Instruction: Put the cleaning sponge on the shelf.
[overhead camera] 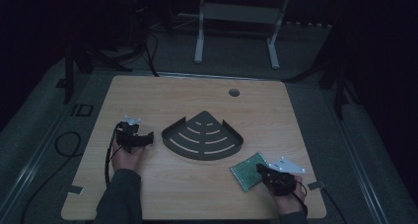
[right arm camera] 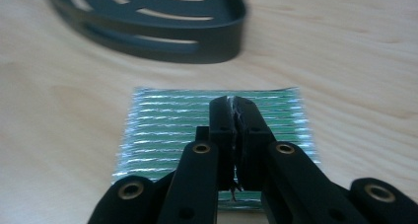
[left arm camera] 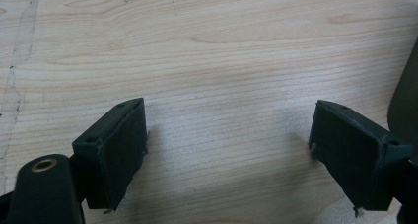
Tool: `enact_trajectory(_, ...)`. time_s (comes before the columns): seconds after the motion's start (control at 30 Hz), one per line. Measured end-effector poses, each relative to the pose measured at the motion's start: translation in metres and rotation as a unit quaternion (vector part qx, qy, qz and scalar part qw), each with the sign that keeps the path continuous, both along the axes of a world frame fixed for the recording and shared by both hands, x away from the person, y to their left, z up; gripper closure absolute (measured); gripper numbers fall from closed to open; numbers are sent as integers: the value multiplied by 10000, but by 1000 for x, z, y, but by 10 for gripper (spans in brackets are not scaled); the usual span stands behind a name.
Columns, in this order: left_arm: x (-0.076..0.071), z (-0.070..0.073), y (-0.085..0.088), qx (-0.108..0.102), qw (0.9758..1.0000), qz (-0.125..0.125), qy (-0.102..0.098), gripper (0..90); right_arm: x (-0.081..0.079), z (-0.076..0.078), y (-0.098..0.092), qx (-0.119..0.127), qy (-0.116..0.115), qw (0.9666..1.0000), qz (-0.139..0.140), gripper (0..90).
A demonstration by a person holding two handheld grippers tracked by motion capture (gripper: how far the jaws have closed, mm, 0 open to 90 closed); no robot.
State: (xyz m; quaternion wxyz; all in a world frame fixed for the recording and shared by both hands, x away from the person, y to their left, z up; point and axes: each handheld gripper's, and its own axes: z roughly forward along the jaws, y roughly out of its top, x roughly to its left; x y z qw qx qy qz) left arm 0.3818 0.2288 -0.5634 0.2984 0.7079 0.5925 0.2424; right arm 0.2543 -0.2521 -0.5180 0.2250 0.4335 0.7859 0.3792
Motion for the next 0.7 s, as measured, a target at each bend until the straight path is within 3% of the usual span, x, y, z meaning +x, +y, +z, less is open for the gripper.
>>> enact_trajectory(0.3, 0, 0, 0, 0, 10000, -2, -1, 154, -5, -11, 23, -123, 235, 9991, 317, 872)
enact_trajectory(0.5, 0, 0, 0, 1, 10000, -1, -1, 154, 0, -20, 21, -197, 512, 9979, 342, 891)
enact_trajectory(0.7, 0, 0, 0, 0, 10000, -4, -1, 154, -2, -19, 17, -236, 558, 9977, 307, 896)
